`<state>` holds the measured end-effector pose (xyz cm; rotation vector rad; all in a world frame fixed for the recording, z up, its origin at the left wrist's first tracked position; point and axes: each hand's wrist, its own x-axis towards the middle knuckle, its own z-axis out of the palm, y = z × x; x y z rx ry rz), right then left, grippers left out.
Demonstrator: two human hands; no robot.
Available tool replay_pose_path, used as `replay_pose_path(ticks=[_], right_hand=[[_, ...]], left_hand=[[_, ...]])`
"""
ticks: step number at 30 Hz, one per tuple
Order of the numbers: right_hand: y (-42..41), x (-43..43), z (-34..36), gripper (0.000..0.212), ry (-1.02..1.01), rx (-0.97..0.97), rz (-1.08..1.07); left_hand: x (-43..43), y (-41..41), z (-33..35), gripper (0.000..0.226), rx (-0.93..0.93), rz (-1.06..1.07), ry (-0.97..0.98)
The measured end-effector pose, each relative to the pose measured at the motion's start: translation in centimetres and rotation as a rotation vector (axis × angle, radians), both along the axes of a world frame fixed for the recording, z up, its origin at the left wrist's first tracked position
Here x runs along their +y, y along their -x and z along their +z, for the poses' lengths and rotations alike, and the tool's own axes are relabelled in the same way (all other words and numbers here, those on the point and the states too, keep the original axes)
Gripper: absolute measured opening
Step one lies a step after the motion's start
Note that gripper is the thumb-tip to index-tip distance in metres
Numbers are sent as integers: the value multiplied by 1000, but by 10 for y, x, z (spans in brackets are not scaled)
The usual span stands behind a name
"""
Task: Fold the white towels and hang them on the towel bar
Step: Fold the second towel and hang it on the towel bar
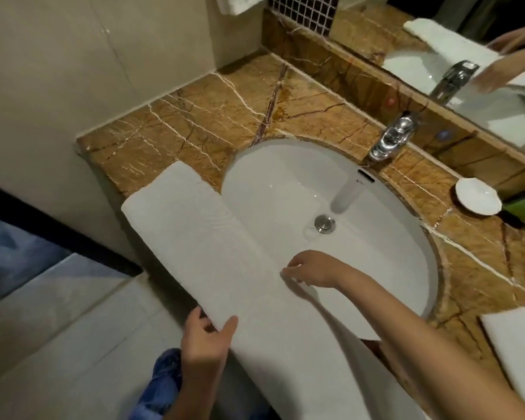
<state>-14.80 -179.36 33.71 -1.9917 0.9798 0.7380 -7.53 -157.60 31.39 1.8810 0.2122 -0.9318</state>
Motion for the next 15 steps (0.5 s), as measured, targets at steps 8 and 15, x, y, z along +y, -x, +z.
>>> replay_pose_path(ticks=[8,15], right_hand=[[2,-6,-14,39,-239,-108,26],[-1,-26,-1,57,-397,-278,-32]], left_hand=[[6,13,-3,28,93,280,77],[15,6,9,33,26,193,122]])
